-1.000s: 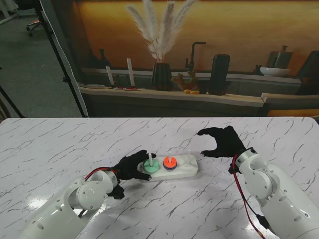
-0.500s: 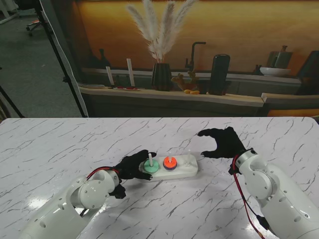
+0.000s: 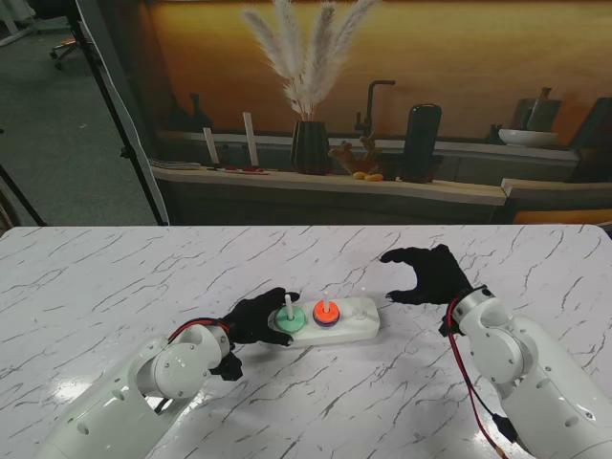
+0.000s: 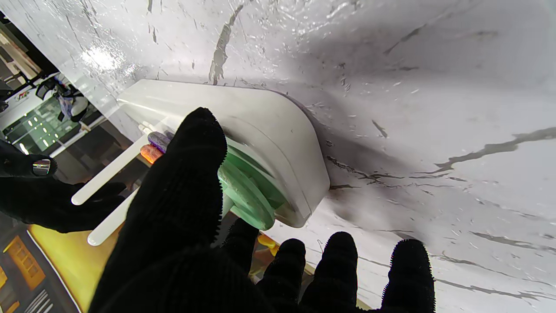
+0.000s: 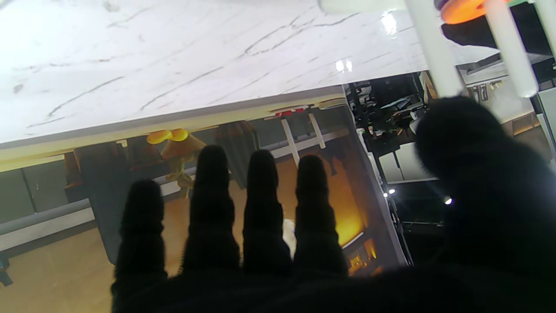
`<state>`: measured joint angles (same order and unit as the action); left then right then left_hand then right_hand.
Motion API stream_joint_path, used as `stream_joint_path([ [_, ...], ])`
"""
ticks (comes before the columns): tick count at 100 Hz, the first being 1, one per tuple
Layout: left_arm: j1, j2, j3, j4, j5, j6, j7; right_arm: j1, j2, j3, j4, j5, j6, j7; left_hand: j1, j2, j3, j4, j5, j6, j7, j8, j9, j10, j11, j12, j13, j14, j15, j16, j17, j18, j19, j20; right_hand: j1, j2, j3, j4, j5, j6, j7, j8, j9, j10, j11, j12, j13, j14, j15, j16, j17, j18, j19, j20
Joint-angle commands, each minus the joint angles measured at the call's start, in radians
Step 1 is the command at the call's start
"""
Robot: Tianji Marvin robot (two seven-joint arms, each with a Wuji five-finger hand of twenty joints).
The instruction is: Move the three rings of the Hanoi Tower from the left rod to the right rod
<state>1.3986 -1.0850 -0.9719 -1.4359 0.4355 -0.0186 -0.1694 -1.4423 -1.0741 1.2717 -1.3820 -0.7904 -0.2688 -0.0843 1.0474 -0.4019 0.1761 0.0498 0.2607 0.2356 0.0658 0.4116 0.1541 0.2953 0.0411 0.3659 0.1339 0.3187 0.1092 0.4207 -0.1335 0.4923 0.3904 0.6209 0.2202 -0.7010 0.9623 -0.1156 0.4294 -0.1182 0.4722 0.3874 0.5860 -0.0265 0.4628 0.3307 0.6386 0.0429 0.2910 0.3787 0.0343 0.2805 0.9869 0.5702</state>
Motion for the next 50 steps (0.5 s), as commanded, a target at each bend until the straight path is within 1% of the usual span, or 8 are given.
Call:
stream_joint_path([
  [1, 0.007, -0.005, 0.010, 0.014, 0.001, -0.011, -0.013, -0.008, -0.007, -0.002, 0.001, 0.001, -0.001, 0.001, 0.004, -0.042, 0.028, -0.003, -0.018, 0.015, -0.007, -0.018, -0.035, 0.002, -0.005, 0.006, -0.012, -0.017, -0.001, 0.006, 0.030, 0.030, 0.085, 0.024, 0.001, 0.021, 0.013, 0.028, 0.007, -0.003, 0.011, 0.016, 0.012, 0.002, 0.012, 0.009, 0.017, -0.019, 0.014, 0.016, -0.006, 0.111, 0.020, 0.012],
  [21, 0.000, -0.004, 0.021, 0.023, 0.016, -0.009, -0.010, -0.009, -0.008, 0.000, 0.004, 0.005, -0.005, -0.002, 0.006, -0.039, 0.040, -0.009, -0.012, 0.022, -0.002, -0.013, -0.028, 0.005, -0.003, 0.011, -0.001, -0.013, 0.012, 0.018, 0.034, 0.022, 0.157, 0.044, 0.000, 0.021, 0.014, 0.028, 0.010, -0.001, 0.013, 0.015, 0.014, -0.001, 0.014, 0.011, 0.018, -0.021, 0.018, 0.017, -0.006, 0.112, 0.021, 0.014],
  [50, -0.006, -0.006, 0.032, 0.032, 0.033, 0.000, 0.004, -0.009, -0.009, -0.002, 0.008, 0.011, -0.006, -0.004, 0.011, -0.019, 0.033, -0.015, 0.006, 0.026, 0.007, -0.006, -0.013, 0.004, 0.000, 0.016, 0.010, -0.013, 0.024, 0.030, 0.041, 0.017, 0.209, 0.047, 0.001, 0.020, 0.016, 0.028, 0.011, -0.001, 0.015, 0.014, 0.016, 0.001, 0.017, 0.012, 0.020, -0.022, 0.023, 0.019, -0.003, 0.111, 0.025, 0.018],
])
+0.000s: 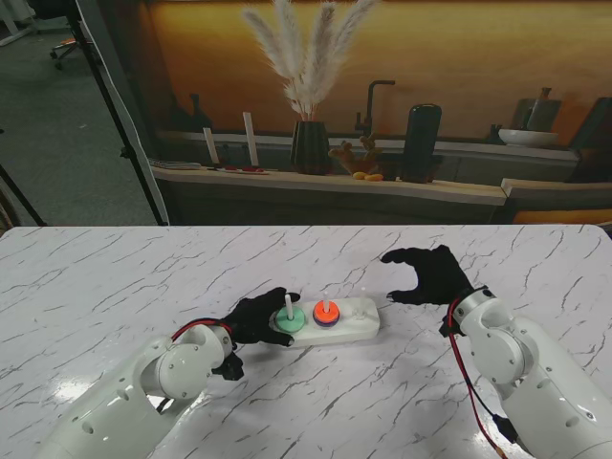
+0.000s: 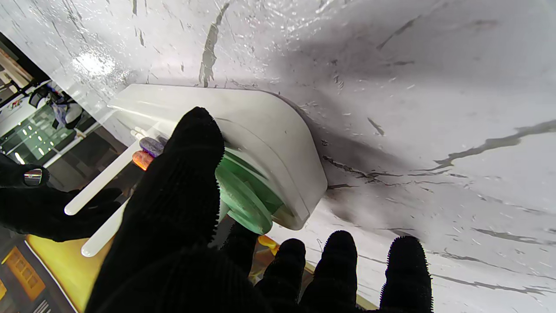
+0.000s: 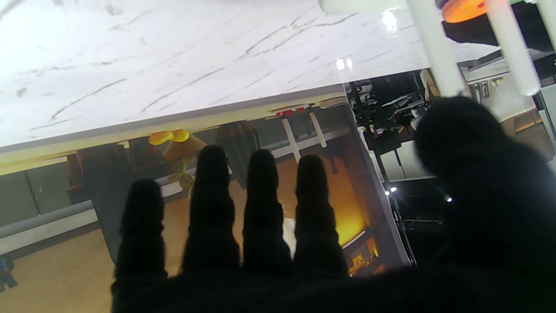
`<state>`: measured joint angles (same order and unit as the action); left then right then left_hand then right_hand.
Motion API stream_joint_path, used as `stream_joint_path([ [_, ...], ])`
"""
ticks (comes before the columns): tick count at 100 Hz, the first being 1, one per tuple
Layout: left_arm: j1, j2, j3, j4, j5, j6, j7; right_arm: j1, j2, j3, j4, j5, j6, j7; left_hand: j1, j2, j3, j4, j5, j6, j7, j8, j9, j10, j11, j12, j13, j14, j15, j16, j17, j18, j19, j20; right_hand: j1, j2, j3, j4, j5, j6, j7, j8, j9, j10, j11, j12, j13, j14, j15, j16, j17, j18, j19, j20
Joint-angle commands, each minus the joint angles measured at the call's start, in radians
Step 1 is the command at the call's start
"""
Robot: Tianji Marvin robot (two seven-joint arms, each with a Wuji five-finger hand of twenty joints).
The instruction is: Move the three rings of the Hanoi Tower from the left rod to the right rod
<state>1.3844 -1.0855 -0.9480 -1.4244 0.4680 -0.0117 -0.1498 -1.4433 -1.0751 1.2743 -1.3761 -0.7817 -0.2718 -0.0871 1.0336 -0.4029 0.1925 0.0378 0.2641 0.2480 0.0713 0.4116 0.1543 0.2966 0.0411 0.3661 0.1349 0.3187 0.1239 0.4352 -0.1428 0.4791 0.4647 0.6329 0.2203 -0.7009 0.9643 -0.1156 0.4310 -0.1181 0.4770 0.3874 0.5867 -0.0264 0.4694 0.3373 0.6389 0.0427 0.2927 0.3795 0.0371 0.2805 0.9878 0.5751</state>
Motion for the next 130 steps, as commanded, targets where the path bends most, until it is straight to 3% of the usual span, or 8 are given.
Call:
stream_joint_path([
  [1, 0.008, -0.005, 0.008, 0.021, 0.001, -0.007, -0.016, -0.008, -0.008, -0.004, 0.002, 0.002, -0.004, -0.001, 0.025, -0.017, 0.016, -0.003, 0.003, 0.014, 0.002, -0.006, -0.013, 0.004, 0.000, 0.016, 0.009, -0.013, 0.010, 0.015, 0.050, 0.031, 0.138, 0.035, 0.001, 0.020, 0.014, 0.028, 0.010, -0.001, 0.011, 0.014, 0.016, 0.001, 0.010, 0.005, 0.020, -0.022, 0.022, 0.018, -0.005, 0.111, 0.024, 0.013],
  [37, 0.003, -0.004, 0.016, 0.028, 0.019, 0.005, -0.014, -0.007, -0.008, -0.007, 0.007, 0.005, -0.006, -0.002, 0.040, 0.007, -0.007, -0.004, 0.024, 0.016, 0.011, 0.001, 0.006, 0.005, 0.005, 0.022, 0.033, -0.004, 0.036, 0.037, 0.059, 0.028, 0.202, 0.037, 0.000, 0.021, 0.015, 0.028, 0.011, 0.002, 0.013, 0.013, 0.017, 0.000, 0.012, 0.006, 0.020, -0.022, 0.026, 0.018, -0.004, 0.111, 0.027, 0.016],
  [43, 0.004, -0.005, 0.016, 0.029, 0.020, 0.007, -0.010, -0.007, -0.008, -0.008, 0.008, 0.006, -0.005, -0.003, 0.063, 0.031, -0.021, -0.002, 0.057, 0.011, 0.027, 0.009, 0.019, 0.005, 0.007, 0.026, 0.039, -0.006, 0.043, 0.045, 0.061, 0.029, 0.233, 0.034, 0.001, 0.021, 0.015, 0.028, 0.011, 0.000, 0.013, 0.013, 0.017, 0.000, 0.013, 0.006, 0.021, -0.023, 0.027, 0.018, -0.004, 0.110, 0.027, 0.017],
  [45, 0.004, -0.006, 0.017, 0.029, 0.021, 0.009, -0.008, -0.007, -0.008, -0.008, 0.008, 0.007, -0.006, -0.003, 0.098, 0.059, -0.071, 0.002, 0.064, 0.011, 0.031, 0.013, 0.026, 0.005, 0.007, 0.031, 0.044, -0.007, 0.046, 0.052, 0.062, 0.029, 0.257, 0.021, 0.001, 0.022, 0.015, 0.028, 0.011, 0.001, 0.013, 0.013, 0.016, 0.000, 0.012, 0.006, 0.020, -0.022, 0.026, 0.018, -0.004, 0.110, 0.027, 0.017],
  [71, 0.005, -0.009, 0.021, 0.027, 0.028, 0.024, 0.006, -0.007, -0.009, -0.009, 0.010, 0.008, -0.005, -0.006, 0.152, 0.138, -0.111, -0.003, 0.138, 0.002, 0.079, 0.037, 0.061, 0.001, 0.015, 0.038, 0.062, -0.009, 0.069, 0.064, 0.068, 0.028, 0.318, 0.026, 0.000, 0.023, 0.015, 0.028, 0.008, 0.001, 0.014, 0.012, 0.015, 0.001, 0.013, 0.005, 0.020, -0.022, 0.028, 0.018, -0.002, 0.110, 0.028, 0.018],
  [130, 0.017, -0.020, 0.003, 0.024, 0.008, 0.022, 0.047, -0.007, -0.010, -0.013, 0.015, 0.015, -0.003, -0.006, 0.203, 0.257, -0.175, -0.024, 0.185, -0.029, 0.110, 0.048, 0.107, -0.009, 0.032, 0.047, 0.093, -0.004, 0.096, 0.077, 0.080, 0.042, 0.364, 0.018, 0.000, 0.025, 0.014, 0.029, 0.004, 0.003, 0.013, 0.009, 0.012, 0.002, 0.012, 0.004, 0.017, -0.023, 0.027, 0.017, -0.002, 0.109, 0.028, 0.019],
])
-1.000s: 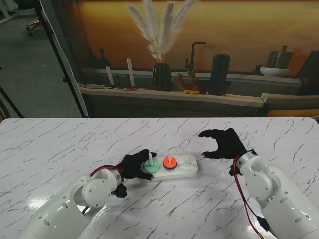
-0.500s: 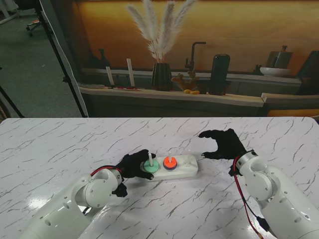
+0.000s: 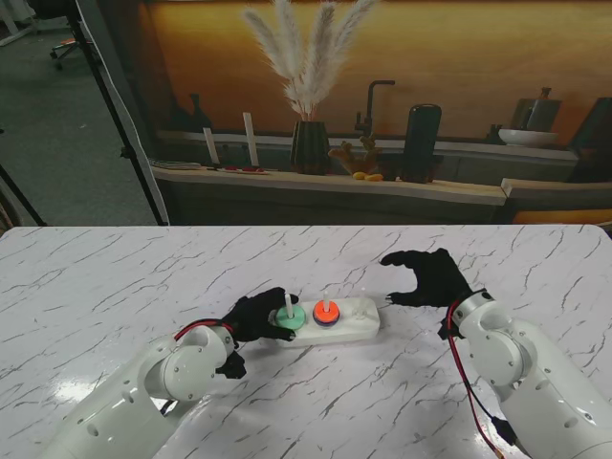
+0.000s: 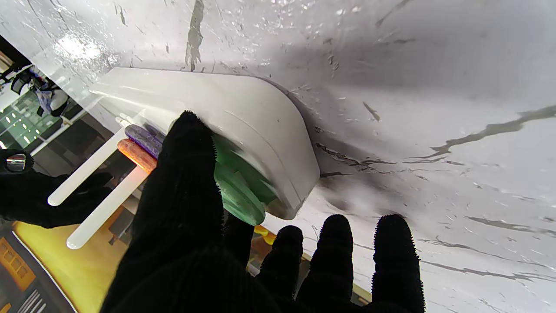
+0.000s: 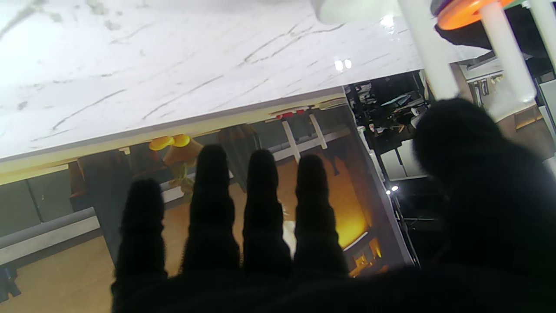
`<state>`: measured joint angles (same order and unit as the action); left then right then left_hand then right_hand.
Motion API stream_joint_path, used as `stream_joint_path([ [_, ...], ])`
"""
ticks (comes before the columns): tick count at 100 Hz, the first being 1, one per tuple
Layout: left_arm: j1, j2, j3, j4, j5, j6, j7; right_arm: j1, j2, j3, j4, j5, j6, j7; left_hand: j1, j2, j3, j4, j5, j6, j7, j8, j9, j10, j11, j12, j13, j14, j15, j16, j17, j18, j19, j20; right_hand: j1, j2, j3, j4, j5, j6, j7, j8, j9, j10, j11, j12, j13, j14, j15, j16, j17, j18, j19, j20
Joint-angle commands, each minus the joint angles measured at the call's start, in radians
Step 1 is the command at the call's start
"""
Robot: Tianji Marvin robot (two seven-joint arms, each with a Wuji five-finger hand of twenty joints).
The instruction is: Move the three rings of the Hanoi Tower from the left rod to the right rod
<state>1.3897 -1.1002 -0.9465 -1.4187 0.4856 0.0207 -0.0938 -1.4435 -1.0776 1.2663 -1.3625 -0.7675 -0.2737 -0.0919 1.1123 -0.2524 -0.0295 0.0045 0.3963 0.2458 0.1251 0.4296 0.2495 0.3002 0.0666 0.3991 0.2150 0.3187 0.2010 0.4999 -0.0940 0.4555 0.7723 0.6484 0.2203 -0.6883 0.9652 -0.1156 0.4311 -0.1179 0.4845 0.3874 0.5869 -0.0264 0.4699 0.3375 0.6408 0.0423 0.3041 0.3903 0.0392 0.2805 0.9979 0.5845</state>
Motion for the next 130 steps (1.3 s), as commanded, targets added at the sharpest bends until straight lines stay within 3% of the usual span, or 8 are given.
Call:
stream_joint_path([
  [1, 0.012, -0.006, 0.001, 0.018, -0.010, -0.010, -0.009, -0.007, -0.008, -0.005, 0.001, 0.001, -0.001, -0.001, 0.125, 0.109, 0.046, 0.008, 0.054, -0.028, 0.057, 0.030, 0.013, -0.013, 0.007, 0.014, 0.013, -0.003, 0.019, 0.013, 0.032, 0.066, 0.057, 0.002, 0.000, 0.012, 0.013, 0.029, 0.003, 0.002, 0.005, 0.009, 0.011, 0.002, 0.011, 0.004, 0.016, -0.022, 0.016, 0.006, -0.005, 0.109, 0.018, 0.010],
  [21, 0.016, -0.009, -0.003, 0.021, -0.018, -0.017, 0.000, -0.008, -0.008, -0.005, 0.001, 0.003, 0.000, -0.001, 0.141, 0.139, 0.030, 0.002, 0.091, -0.052, 0.083, 0.036, 0.033, -0.017, 0.016, 0.018, 0.027, -0.002, 0.029, 0.016, 0.037, 0.077, 0.070, -0.001, 0.000, 0.013, 0.012, 0.029, 0.003, 0.003, 0.005, 0.009, 0.011, 0.002, 0.012, 0.004, 0.016, -0.022, 0.016, 0.006, -0.005, 0.110, 0.017, 0.010],
  [42, 0.025, -0.012, -0.014, 0.018, -0.033, -0.023, 0.011, -0.006, -0.008, -0.008, 0.005, 0.007, 0.000, 0.000, 0.178, 0.120, 0.059, -0.008, 0.124, -0.102, 0.155, 0.131, 0.060, -0.028, 0.030, 0.020, 0.047, 0.000, 0.039, 0.018, 0.046, 0.101, 0.091, -0.013, -0.001, 0.013, 0.011, 0.029, 0.002, 0.004, 0.005, 0.008, 0.011, 0.003, 0.012, 0.004, 0.016, -0.021, 0.016, 0.006, -0.005, 0.109, 0.018, 0.011],
  [78, 0.030, -0.015, -0.031, 0.005, -0.044, -0.033, 0.019, -0.003, -0.009, -0.011, 0.008, 0.009, 0.001, 0.000, 0.179, 0.120, 0.059, -0.018, 0.128, -0.117, 0.174, 0.139, 0.077, -0.029, 0.047, 0.023, 0.072, 0.006, 0.057, 0.025, 0.060, 0.119, 0.114, -0.013, 0.000, 0.014, 0.009, 0.030, 0.002, 0.005, 0.004, 0.007, 0.011, 0.003, 0.012, 0.004, 0.015, -0.022, 0.016, 0.006, -0.005, 0.110, 0.018, 0.011],
  [130, 0.043, -0.006, -0.064, -0.063, -0.053, -0.012, -0.023, -0.009, -0.008, -0.008, 0.005, 0.009, 0.003, 0.000, 0.179, 0.134, 0.045, -0.017, 0.120, -0.144, 0.181, 0.142, 0.103, -0.009, 0.075, 0.020, 0.127, 0.038, 0.132, 0.054, 0.114, 0.169, 0.239, 0.013, 0.001, 0.014, 0.008, 0.030, 0.005, 0.005, 0.005, 0.007, 0.011, 0.003, 0.012, 0.004, 0.014, -0.023, 0.016, 0.006, -0.006, 0.110, 0.016, 0.011],
])
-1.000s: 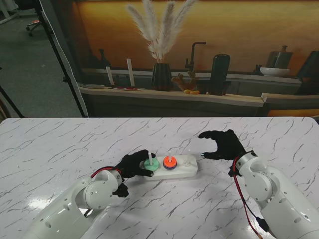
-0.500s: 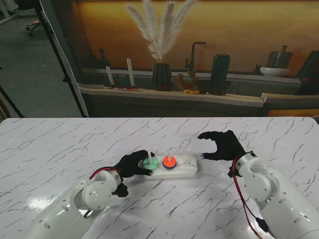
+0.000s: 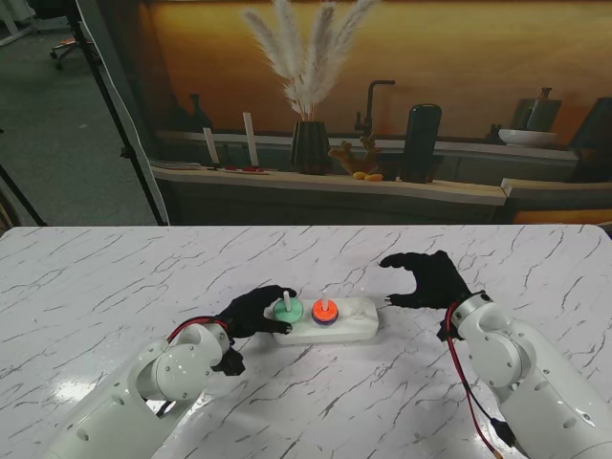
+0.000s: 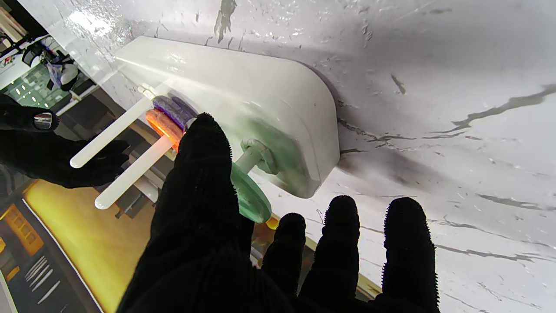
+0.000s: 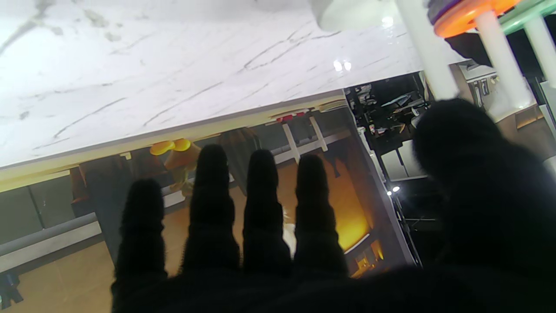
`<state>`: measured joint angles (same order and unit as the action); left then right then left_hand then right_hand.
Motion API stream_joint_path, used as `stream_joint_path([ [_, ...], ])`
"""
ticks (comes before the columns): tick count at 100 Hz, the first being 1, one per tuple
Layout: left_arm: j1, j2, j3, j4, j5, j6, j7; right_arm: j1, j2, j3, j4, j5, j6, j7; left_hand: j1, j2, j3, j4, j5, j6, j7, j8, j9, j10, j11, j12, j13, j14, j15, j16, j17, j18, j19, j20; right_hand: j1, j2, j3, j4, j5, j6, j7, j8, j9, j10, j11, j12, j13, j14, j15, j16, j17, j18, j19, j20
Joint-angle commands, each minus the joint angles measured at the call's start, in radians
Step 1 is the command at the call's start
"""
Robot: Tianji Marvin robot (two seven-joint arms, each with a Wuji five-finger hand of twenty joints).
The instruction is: Move the three rings of the Hanoi Tower from the left rod to the right rod
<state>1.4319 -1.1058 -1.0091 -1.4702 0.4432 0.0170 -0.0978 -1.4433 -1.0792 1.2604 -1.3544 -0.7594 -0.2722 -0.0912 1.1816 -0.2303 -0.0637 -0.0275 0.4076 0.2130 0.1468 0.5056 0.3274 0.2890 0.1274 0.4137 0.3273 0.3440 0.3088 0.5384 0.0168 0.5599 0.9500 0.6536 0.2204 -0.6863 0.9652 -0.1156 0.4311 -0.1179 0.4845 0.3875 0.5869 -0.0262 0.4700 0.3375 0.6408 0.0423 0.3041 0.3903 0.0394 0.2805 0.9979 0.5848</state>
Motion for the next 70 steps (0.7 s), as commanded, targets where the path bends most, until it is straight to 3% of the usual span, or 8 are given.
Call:
stream_joint_path([
  [1, 0.000, -0.001, -0.002, -0.012, -0.012, -0.007, -0.020, -0.010, -0.007, -0.002, -0.003, 0.001, 0.002, 0.000, 0.109, 0.113, 0.079, 0.015, 0.108, -0.110, 0.159, 0.067, 0.025, 0.002, 0.014, 0.005, 0.015, 0.011, 0.025, 0.015, 0.004, 0.065, 0.063, 0.008, 0.000, 0.013, 0.008, 0.030, 0.005, 0.005, 0.004, 0.007, 0.012, 0.002, 0.012, 0.004, 0.014, -0.022, 0.015, 0.006, -0.007, 0.110, 0.016, 0.010],
  [70, -0.003, 0.017, -0.054, -0.113, -0.012, 0.047, -0.105, -0.017, -0.009, -0.007, 0.007, 0.014, 0.009, -0.001, 0.109, 0.123, 0.073, 0.015, 0.102, -0.112, 0.154, 0.073, 0.027, 0.016, 0.012, -0.001, 0.020, 0.022, 0.049, 0.024, 0.018, 0.083, 0.104, 0.008, 0.001, 0.013, 0.007, 0.030, 0.007, 0.007, 0.005, 0.007, 0.012, 0.002, 0.012, 0.005, 0.013, -0.022, 0.015, 0.006, -0.006, 0.109, 0.016, 0.011],
])
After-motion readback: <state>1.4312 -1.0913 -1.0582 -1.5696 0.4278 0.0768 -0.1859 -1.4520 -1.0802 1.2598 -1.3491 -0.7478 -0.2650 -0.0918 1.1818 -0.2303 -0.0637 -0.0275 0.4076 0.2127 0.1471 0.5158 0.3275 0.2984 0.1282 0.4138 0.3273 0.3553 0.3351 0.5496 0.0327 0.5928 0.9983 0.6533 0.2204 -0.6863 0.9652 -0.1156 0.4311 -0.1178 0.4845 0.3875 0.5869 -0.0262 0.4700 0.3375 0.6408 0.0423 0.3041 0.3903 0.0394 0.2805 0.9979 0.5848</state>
